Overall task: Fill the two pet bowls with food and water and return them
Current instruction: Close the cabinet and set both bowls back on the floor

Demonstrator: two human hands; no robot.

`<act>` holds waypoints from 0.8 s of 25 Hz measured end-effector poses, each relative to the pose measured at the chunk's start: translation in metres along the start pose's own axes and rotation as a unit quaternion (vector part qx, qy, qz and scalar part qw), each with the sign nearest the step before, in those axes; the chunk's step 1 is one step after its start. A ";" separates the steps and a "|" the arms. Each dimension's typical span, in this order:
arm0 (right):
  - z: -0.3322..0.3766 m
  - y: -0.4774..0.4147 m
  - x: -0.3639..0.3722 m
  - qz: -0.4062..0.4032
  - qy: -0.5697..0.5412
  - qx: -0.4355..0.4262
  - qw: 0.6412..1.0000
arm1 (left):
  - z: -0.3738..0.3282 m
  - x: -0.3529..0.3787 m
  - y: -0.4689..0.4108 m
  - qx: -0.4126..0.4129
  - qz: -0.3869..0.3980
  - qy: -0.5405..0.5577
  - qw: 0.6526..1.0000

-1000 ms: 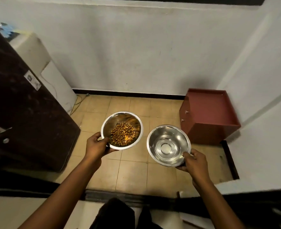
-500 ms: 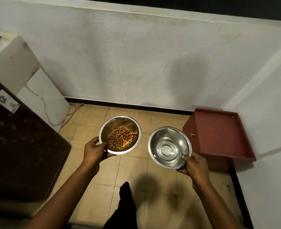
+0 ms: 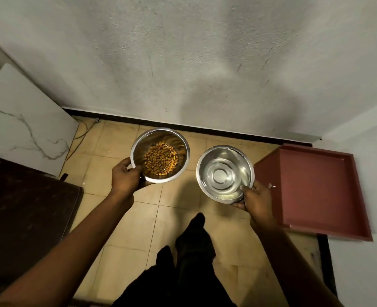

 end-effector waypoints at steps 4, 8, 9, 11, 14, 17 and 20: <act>0.011 -0.097 0.038 0.016 0.011 0.022 1.000 | 0.037 0.038 -0.085 -0.019 -0.030 -0.014 0.999; -0.001 -0.197 0.071 0.025 0.010 0.049 0.998 | 0.099 0.071 -0.176 -0.025 -0.060 -0.021 0.998; -0.009 -0.228 0.081 0.026 0.010 0.055 0.998 | 0.118 0.076 -0.202 -0.027 -0.069 -0.023 0.997; -0.028 -0.288 0.101 0.017 0.010 0.061 0.998 | 0.159 0.087 -0.255 -0.031 -0.084 -0.022 0.996; -0.063 -0.369 0.130 0.011 0.000 0.082 0.997 | 0.222 0.099 -0.328 -0.042 -0.106 -0.017 0.993; -0.108 -0.446 0.157 -0.012 -0.020 0.103 0.994 | 0.294 0.114 -0.392 -0.054 -0.107 -0.026 0.993; -0.152 -0.521 0.186 -0.020 -0.032 0.122 0.992 | 0.365 0.128 -0.450 -0.067 -0.112 -0.031 0.991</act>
Point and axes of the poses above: each hand's wrist, its own y-axis away from the middle knuckle, its own x-axis out of the palm, z = x × y, the point moved 6 cm from there along -y, towards the middle knuckle, and after that the axes turned 9 degrees about x, right-handed, at the moved point
